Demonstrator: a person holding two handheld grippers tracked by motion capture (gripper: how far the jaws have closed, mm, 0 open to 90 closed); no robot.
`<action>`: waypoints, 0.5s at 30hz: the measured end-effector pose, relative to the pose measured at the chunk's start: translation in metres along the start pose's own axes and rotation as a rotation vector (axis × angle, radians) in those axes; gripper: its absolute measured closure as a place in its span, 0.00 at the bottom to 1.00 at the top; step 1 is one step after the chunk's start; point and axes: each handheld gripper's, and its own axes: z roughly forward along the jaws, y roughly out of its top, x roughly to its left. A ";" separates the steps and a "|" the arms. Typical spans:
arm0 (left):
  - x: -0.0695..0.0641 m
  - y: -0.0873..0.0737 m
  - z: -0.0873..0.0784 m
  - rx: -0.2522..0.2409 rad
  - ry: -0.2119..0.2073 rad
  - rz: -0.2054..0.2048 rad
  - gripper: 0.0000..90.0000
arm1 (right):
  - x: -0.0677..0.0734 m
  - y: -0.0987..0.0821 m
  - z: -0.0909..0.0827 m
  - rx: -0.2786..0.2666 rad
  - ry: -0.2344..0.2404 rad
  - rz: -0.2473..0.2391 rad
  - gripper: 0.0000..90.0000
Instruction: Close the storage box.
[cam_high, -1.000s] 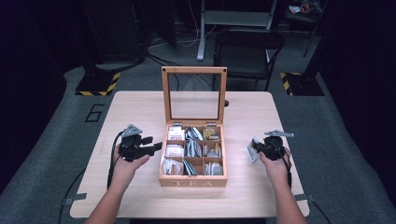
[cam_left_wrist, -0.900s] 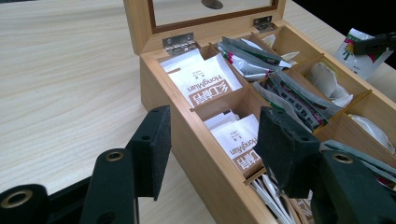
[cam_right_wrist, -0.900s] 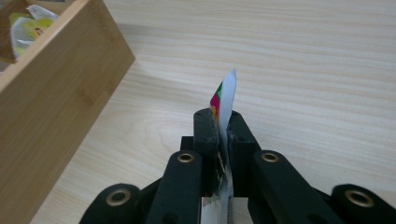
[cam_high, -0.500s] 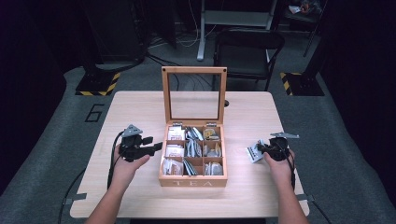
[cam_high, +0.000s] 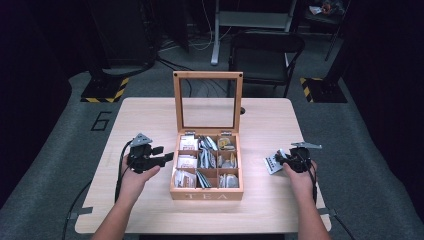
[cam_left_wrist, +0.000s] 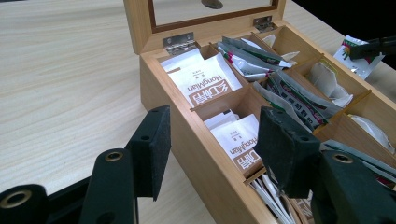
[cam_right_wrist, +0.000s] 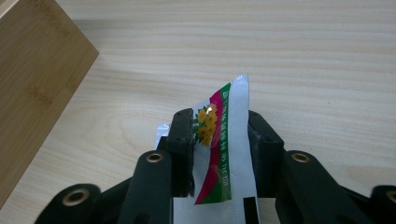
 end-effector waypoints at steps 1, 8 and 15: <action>0.000 0.000 0.000 0.000 0.000 0.000 0.50 | 0.000 0.000 0.000 -0.001 -0.007 -0.004 0.73; 0.000 0.000 0.000 0.001 -0.001 0.001 0.50 | 0.001 0.001 -0.003 -0.012 -0.054 -0.041 0.64; 0.001 0.000 0.000 -0.002 0.001 -0.001 0.49 | 0.003 0.004 -0.008 -0.042 -0.067 -0.046 0.57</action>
